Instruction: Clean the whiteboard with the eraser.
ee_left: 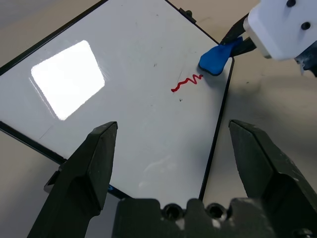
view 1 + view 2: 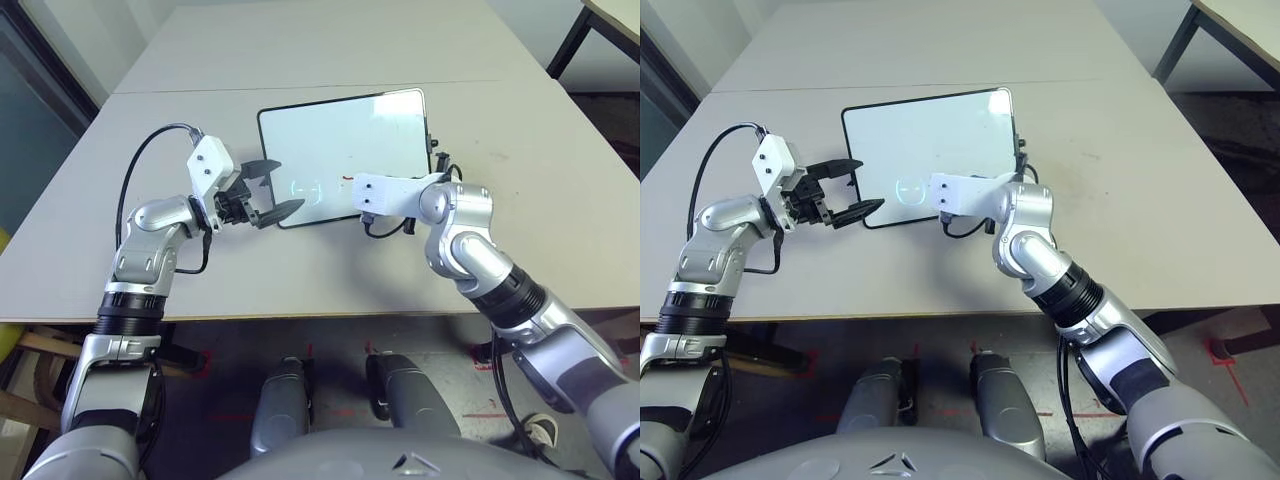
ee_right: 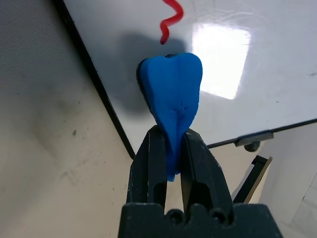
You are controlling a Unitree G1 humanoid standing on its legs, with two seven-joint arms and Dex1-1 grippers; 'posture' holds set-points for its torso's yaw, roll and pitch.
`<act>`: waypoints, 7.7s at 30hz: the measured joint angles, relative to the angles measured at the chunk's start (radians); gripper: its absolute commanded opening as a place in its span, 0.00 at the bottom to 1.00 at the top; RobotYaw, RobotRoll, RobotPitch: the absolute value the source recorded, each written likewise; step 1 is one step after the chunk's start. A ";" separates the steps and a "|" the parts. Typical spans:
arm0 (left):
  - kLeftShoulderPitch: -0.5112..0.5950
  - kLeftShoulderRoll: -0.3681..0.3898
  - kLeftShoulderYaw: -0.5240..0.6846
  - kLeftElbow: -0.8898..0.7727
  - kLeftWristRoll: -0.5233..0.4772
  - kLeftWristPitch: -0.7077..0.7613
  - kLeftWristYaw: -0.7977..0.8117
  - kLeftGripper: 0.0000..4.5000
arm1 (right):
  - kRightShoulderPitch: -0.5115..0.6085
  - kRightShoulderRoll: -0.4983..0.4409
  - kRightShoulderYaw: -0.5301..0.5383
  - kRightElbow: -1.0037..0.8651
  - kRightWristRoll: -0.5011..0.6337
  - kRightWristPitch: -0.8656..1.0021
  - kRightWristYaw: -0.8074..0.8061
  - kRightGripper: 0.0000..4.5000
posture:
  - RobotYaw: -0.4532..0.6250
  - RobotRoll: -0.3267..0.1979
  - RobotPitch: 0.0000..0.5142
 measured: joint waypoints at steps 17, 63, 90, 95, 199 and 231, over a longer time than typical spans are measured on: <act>0.059 0.003 0.014 -0.066 -0.001 0.016 0.043 1.00 | -0.052 0.096 0.020 0.079 0.014 -0.105 -0.088 0.04 | 0.31 0.62 0.22; 0.065 -0.016 0.002 -0.093 -0.001 0.030 0.059 1.00 | -0.088 0.090 0.024 0.130 -0.028 -0.264 -0.136 0.04 | 0.30 0.62 0.21; 0.068 -0.015 0.003 -0.093 -0.001 0.029 0.061 1.00 | -0.066 -0.010 0.039 0.114 -0.018 -0.318 -0.093 0.04 | 0.29 0.62 0.20; 0.064 -0.015 0.002 -0.088 -0.001 0.027 0.060 1.00 | -0.031 -0.062 0.035 0.094 -0.020 -0.316 -0.065 0.04 | 0.29 0.62 0.19; -0.007 -0.023 -0.024 0.054 0.019 -0.050 0.034 1.00 | -0.516 -0.142 -0.377 1.226 0.813 -0.040 -0.373 0.78 | 0.27 0.62 0.17; -0.047 0.073 0.474 0.310 -0.057 -0.041 0.486 1.00 | 0.012 -0.268 -0.952 0.734 1.319 -0.761 -0.538 0.99 | 0.34 0.62 0.13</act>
